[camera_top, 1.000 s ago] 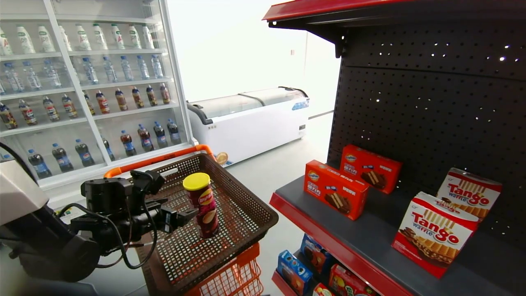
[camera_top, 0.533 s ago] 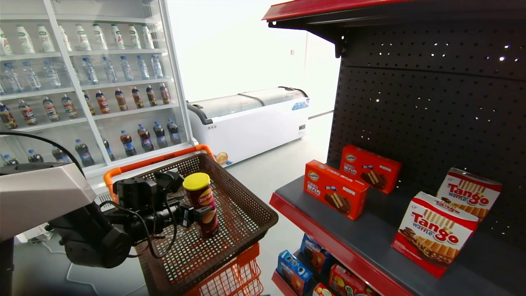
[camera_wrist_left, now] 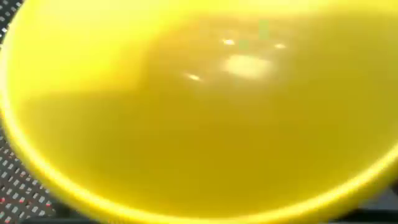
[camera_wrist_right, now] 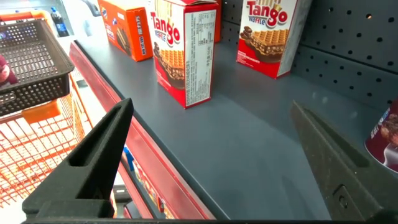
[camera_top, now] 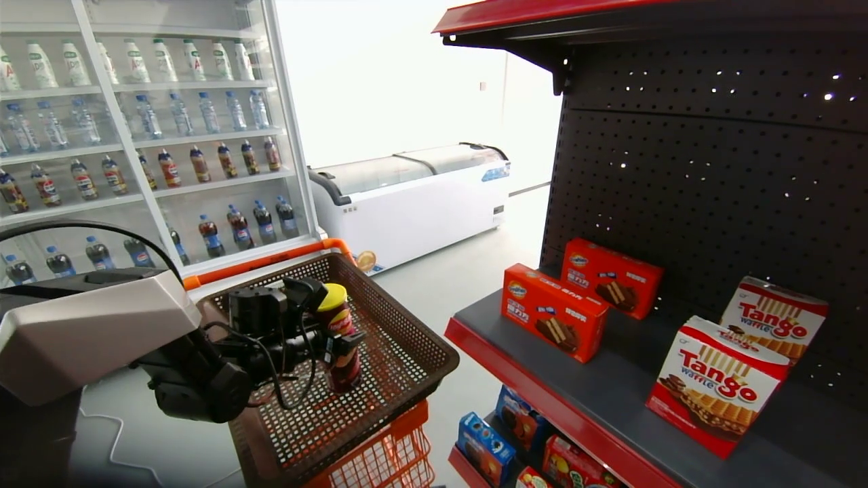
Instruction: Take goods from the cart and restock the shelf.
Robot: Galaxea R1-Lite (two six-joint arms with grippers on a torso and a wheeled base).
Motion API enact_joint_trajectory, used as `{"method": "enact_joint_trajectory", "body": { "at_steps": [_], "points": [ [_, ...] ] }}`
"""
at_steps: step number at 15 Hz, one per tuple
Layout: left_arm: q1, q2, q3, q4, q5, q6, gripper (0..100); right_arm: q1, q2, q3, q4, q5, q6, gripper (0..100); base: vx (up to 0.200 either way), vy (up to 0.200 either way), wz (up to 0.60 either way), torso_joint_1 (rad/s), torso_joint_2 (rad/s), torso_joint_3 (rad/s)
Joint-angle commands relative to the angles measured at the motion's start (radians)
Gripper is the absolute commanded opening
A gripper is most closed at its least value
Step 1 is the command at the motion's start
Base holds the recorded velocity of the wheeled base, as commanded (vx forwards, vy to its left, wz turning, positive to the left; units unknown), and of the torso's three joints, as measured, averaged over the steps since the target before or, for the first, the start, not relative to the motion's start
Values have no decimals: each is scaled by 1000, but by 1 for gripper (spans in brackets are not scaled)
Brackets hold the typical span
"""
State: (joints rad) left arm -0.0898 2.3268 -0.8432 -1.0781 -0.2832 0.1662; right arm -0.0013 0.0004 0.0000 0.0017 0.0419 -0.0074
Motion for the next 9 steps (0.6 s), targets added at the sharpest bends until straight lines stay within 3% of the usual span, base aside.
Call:
{"method": "enact_joint_trajectory", "body": {
  "at_steps": [1, 2, 4, 5, 9],
  "points": [
    [-2, 19, -33, 4, 2, 7, 0, 0, 0, 0, 0, 1, 0, 100, 0, 0, 0, 0, 0, 0],
    [-2, 16, -40, 18, 6, 9, 0, 0, 0, 0, 0, 1, 0, 100, 0, 0, 0, 0, 0, 0],
    [-1, 6, -37, 76, 67, 30, 0, 0, 0, 0, 0, 1, 0, 100, 0, 0, 0, 0, 0, 0],
    [-1, -24, -42, 106, 99, 24, 0, 0, 0, 0, 0, 0, 0, 100, 0, 0, 0, 0, 0, 0],
    [-4, -179, -74, 195, 102, 10, 0, 0, 0, 0, 0, 1, 0, 100, 0, 0, 0, 0, 0, 0]
  ]
}}
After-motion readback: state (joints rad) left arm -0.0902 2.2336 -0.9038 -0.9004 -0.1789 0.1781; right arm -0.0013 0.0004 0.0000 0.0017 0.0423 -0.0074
